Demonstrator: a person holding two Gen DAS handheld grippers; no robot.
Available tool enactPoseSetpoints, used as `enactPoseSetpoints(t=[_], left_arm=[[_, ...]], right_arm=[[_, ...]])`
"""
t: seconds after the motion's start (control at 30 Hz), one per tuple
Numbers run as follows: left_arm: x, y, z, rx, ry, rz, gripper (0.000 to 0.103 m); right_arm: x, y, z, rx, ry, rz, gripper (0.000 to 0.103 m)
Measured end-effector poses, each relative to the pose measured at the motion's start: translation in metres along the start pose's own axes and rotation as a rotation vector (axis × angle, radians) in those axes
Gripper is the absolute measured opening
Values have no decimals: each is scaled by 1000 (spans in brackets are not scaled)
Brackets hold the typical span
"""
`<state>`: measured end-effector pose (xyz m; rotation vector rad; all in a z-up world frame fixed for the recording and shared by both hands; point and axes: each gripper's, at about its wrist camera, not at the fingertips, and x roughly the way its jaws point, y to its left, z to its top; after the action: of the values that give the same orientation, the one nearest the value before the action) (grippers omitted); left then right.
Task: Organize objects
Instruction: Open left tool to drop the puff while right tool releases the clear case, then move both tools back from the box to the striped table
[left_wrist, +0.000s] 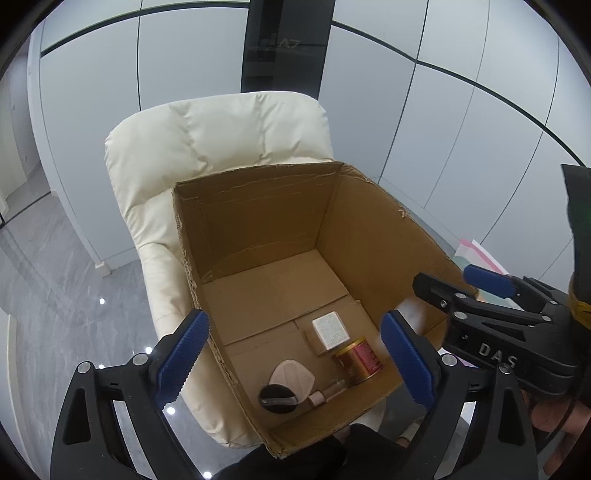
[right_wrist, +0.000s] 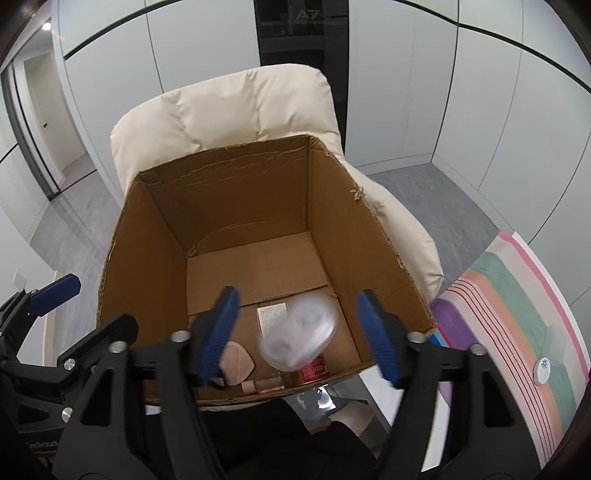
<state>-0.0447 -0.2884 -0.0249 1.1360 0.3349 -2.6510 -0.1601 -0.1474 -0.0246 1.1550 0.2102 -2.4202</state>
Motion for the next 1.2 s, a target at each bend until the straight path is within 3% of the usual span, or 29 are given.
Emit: enactPoseSetpoints(t=[0.13, 0.2, 0.3, 0.5, 1.2], left_arm=[[2, -1, 1, 0, 4, 2, 97], [3, -2, 3, -2, -1, 12, 103], [7, -7, 6, 2, -2, 19, 103], [16, -23, 8, 19, 7, 14, 103], [30, -111, 11, 121, 9, -101, 103]], right_arm=[[-4, -4, -1, 5, -15, -14, 83], [-6, -8, -2, 10, -16, -20, 85], [-10, -19, -4, 26, -23, -47, 94], [-18, -47, -9, 79, -30, -101, 103], [-52, -142, -43, 225, -28, -228, 103]])
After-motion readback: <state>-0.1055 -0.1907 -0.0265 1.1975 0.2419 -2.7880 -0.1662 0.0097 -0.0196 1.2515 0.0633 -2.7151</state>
